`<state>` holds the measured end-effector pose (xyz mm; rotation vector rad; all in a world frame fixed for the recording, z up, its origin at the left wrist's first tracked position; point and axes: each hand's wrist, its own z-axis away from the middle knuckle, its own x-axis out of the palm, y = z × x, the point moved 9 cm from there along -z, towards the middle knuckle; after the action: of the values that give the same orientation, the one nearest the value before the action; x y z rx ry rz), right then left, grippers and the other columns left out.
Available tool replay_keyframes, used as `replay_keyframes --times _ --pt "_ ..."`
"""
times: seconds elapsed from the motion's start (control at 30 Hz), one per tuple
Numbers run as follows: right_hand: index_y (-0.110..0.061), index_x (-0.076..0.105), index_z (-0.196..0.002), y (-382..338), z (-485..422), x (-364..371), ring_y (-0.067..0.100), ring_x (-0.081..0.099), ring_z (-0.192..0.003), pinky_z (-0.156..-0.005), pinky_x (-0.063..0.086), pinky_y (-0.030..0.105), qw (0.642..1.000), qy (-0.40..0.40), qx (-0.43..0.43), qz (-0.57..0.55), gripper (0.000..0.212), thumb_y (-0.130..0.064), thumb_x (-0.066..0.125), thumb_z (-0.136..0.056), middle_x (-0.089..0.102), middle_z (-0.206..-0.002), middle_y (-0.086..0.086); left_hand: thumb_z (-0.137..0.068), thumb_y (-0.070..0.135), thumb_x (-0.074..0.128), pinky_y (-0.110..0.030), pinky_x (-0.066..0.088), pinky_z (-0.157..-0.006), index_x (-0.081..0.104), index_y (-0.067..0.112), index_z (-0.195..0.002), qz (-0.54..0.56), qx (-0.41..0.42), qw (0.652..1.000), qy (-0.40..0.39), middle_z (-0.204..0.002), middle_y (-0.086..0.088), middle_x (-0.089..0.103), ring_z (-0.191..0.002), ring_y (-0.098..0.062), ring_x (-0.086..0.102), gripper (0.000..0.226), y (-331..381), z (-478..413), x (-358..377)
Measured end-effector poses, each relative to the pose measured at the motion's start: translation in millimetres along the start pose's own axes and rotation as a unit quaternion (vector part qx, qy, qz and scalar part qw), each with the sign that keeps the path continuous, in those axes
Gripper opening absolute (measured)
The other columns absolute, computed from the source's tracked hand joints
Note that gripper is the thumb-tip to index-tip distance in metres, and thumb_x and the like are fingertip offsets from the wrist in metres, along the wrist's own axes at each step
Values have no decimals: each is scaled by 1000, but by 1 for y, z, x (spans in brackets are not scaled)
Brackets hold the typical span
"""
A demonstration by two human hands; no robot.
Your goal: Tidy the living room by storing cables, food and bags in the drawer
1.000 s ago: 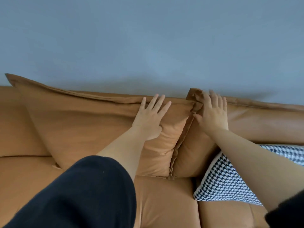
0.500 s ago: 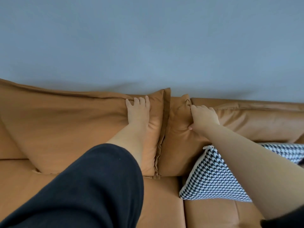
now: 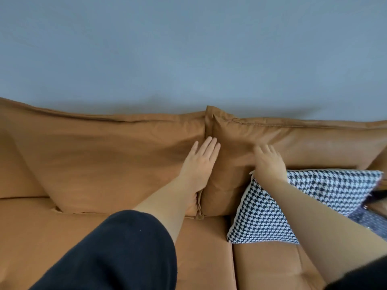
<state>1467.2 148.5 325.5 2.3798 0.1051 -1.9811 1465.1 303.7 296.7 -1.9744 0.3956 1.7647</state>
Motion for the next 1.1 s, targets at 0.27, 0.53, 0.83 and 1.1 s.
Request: replay_keyframes --times 0.27,0.53,0.83,1.1 --pt "-21 15 -146 85 47 63 26 32 -132 -113 14 53 966 -209 64 141 82 -15 63 -80 39 -135 6 -90 5 46 -43 1 -119 -10 11 -151 55 -41 993 -96 -159 -8 -14 -146 -22 -16 83 58 13 36" --pt "-17 47 -111 36 41 46 25 48 -100 -76 37 33 985 -137 -51 96 31 -7 58 -83 54 -103 5 -91 9 48 -43 4 -119 -6 13 -152 119 -93 974 -170 -160 -5 -6 -147 -21 -8 82 62 27 48" --pt "-19 17 -147 43 35 58 26 35 -130 -111 26 44 972 -202 -83 92 100 -51 74 -72 39 -138 5 -90 19 56 -42 39 -102 -2 22 -152 262 -165 941 -133 -150 -4 29 -130 -27 37 85 66 10 37" --pt "-14 50 -113 88 54 62 23 52 -106 -70 41 32 967 -206 -11 147 33 -26 63 -86 59 -111 3 -87 8 57 -34 35 -57 42 12 -116 135 -103 981 -97 -95 -4 55 -76 -24 55 33 101 -17 12"
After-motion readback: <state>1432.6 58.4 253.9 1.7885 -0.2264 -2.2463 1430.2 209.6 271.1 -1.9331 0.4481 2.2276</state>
